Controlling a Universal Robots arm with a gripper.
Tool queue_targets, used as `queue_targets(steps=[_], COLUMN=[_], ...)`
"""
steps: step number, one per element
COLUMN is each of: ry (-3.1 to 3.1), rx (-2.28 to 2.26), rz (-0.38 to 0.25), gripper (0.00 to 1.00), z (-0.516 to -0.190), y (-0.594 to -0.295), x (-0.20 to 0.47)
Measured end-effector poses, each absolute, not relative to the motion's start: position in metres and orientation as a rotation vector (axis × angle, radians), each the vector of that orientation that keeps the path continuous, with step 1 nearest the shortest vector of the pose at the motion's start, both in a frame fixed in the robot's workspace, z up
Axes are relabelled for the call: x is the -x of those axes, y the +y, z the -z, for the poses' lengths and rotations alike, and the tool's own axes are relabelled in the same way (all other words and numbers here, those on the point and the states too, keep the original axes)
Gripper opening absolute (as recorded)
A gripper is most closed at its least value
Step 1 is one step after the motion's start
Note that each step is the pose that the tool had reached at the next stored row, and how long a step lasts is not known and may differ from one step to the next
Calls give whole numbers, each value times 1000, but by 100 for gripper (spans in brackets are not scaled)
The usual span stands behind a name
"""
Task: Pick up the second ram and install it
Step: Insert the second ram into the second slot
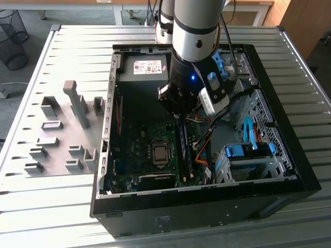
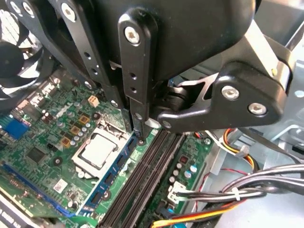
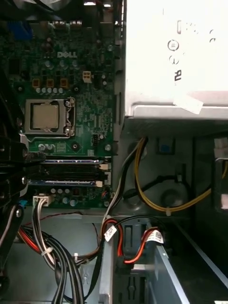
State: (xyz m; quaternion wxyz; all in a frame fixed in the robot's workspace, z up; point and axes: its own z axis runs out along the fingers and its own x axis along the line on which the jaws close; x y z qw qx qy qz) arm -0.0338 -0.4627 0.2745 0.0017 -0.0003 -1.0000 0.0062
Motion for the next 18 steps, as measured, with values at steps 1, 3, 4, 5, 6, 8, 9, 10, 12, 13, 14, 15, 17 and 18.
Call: queue_targets(steps=[1, 3, 4, 5, 6, 8, 9, 10, 12, 13, 14, 15, 17, 18], ry=[-3138, -3138, -3138, -3138, -3138, -3138, -3138, -3138, -3138, -3138, -3138, -3138, -3138, -3138], rx=[1, 1, 1, 1, 1, 1, 1, 1, 1, 1, 1, 1, 1, 2], rz=[-20, -21, -21, -21, -21, -21, -21, -21, -20, -21, -21, -20, -20, -20], gripper=[13, 13, 13, 13, 13, 13, 13, 13, 13, 13, 13, 13, 13, 13], z=[-273, -270, -268, -267, -266, -266, -266, -265, -263, -262, -262, -261, -260, -259], y=[-463, -463, -463, -463, -463, -463, -463, -463, -463, -464, -467, -469, -470, -470], x=[34, 34, 34, 34, 34, 34, 34, 34, 33, 33, 33, 33, 33, 33])
